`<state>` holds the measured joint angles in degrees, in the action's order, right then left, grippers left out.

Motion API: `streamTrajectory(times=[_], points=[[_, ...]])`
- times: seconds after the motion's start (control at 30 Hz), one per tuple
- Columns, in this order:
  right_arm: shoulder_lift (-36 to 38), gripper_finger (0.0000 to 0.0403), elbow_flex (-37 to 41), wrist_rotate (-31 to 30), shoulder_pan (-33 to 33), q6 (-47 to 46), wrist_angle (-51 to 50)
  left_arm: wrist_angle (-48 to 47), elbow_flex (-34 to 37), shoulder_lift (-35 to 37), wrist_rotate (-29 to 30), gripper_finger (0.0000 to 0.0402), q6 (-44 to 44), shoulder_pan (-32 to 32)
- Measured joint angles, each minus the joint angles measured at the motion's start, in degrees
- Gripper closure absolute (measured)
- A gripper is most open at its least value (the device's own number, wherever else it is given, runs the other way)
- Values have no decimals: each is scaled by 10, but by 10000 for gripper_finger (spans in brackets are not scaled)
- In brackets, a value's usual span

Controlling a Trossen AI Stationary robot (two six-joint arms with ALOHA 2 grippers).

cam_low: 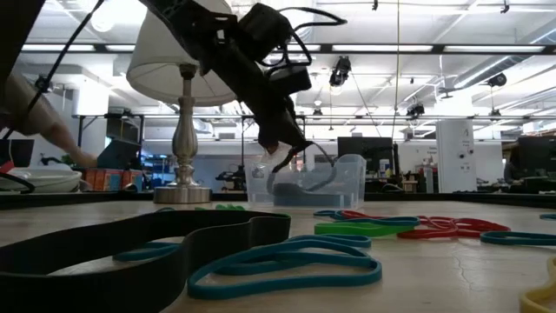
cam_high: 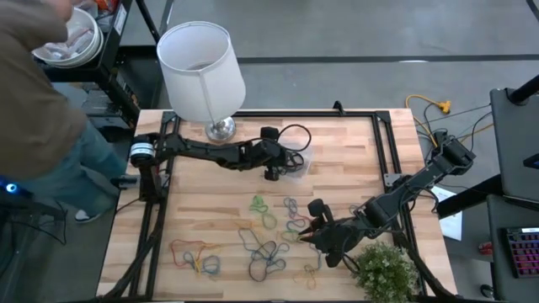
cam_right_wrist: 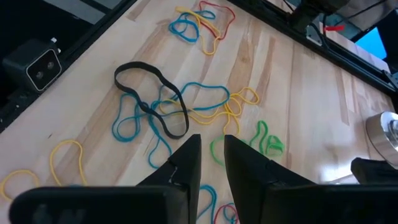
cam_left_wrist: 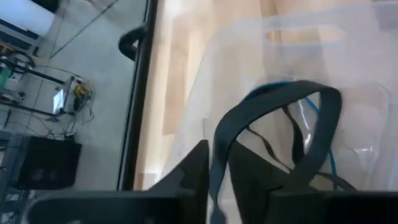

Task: Pick and place rubber bands into bin
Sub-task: Put the black rubber bands into the bin

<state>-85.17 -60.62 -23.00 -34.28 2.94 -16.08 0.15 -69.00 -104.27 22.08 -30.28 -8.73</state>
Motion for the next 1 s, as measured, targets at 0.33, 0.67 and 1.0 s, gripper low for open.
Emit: streamTrajectory(times=[0.33, 0.67, 1.0], points=[[0, 341, 1, 0, 0, -11, -4, -85, -33, 21, -47, 266, 27, -5], [0, 339, 6, 0, 0, -24, -4, -187, -86, 38, -87, 263, 44, -1], [-4, 338, 53, 9, 3, -17, 87, -386, -62, 190, -146, 262, 102, 100]])
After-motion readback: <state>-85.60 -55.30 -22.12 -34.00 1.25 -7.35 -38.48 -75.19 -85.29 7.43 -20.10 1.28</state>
